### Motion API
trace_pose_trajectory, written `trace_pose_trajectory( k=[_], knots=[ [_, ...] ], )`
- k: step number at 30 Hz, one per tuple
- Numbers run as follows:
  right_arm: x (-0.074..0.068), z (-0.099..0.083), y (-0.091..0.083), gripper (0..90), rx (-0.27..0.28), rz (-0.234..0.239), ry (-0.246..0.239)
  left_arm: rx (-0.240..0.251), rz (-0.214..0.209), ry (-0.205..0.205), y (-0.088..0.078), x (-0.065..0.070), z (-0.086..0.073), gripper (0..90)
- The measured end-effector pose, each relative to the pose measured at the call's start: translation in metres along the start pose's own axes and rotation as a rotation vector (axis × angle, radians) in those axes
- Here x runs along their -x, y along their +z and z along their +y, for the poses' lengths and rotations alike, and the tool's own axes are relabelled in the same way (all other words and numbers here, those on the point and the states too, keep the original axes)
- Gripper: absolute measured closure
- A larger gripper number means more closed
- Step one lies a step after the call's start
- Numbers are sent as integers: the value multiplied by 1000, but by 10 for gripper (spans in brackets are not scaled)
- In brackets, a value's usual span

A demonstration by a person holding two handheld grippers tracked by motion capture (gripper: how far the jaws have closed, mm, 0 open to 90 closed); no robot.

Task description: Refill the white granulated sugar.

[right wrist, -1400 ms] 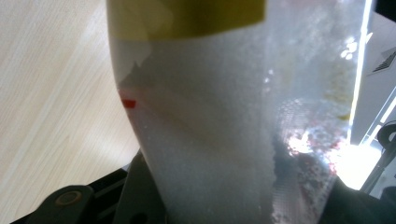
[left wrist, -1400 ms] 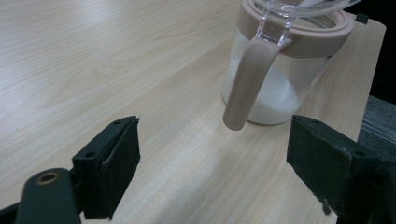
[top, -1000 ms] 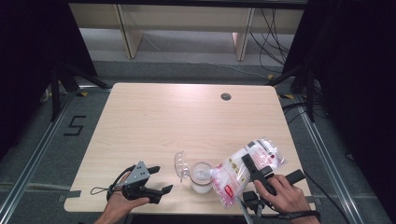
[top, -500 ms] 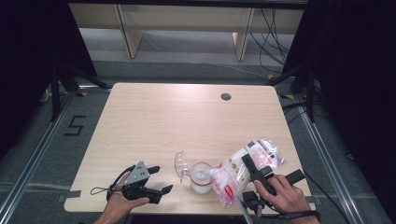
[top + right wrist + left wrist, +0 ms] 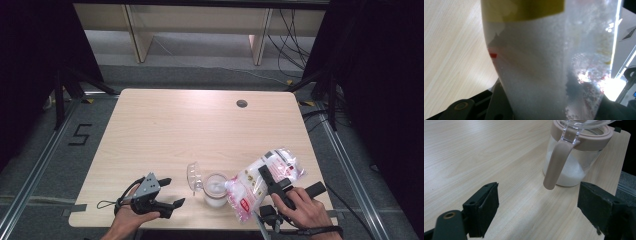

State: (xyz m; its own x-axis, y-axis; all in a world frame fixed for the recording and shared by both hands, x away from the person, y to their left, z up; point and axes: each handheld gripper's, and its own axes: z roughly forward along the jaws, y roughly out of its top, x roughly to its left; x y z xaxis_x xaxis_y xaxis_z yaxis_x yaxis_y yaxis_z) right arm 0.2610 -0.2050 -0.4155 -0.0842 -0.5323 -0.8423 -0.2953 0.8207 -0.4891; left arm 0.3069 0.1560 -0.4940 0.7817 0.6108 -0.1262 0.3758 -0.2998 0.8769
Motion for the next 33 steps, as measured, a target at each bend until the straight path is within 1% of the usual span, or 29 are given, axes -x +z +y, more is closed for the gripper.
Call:
trace_pose_trajectory(
  k=[4,5,6,7,13,14,15,20,21,23,27,31,32,33],
  knots=[
    [-1,0,0,635,0,0,6,0,0,0,0,0,0,169],
    [0,0,0,636,-1,0,-1,0,0,0,0,0,0,169],
    [-1,0,0,636,3,-1,12,0,0,1,0,0,0,169],
    [0,0,0,636,0,-2,0,0,0,1,0,0,0,169],
    [0,0,0,636,-3,1,1,-1,0,1,0,0,0,169],
    [-2,0,0,636,4,-7,25,0,0,4,0,0,0,169],
    [-2,0,1,636,7,-8,30,0,0,3,0,0,0,169],
    [-2,0,0,637,8,-9,29,0,0,3,0,0,0,169],
    [0,0,0,637,3,-5,4,-1,0,3,0,0,0,169],
    [0,0,0,637,1,0,0,0,0,2,0,0,0,169],
    [0,1,0,637,2,5,1,0,0,3,0,0,0,169],
    [-1,0,0,637,3,-3,8,-1,0,2,0,0,0,169],
    [0,0,1,637,5,-5,3,-1,0,3,0,0,0,169],
    [-1,0,0,638,5,-3,15,0,0,3,0,0,0,169]
  ],
)
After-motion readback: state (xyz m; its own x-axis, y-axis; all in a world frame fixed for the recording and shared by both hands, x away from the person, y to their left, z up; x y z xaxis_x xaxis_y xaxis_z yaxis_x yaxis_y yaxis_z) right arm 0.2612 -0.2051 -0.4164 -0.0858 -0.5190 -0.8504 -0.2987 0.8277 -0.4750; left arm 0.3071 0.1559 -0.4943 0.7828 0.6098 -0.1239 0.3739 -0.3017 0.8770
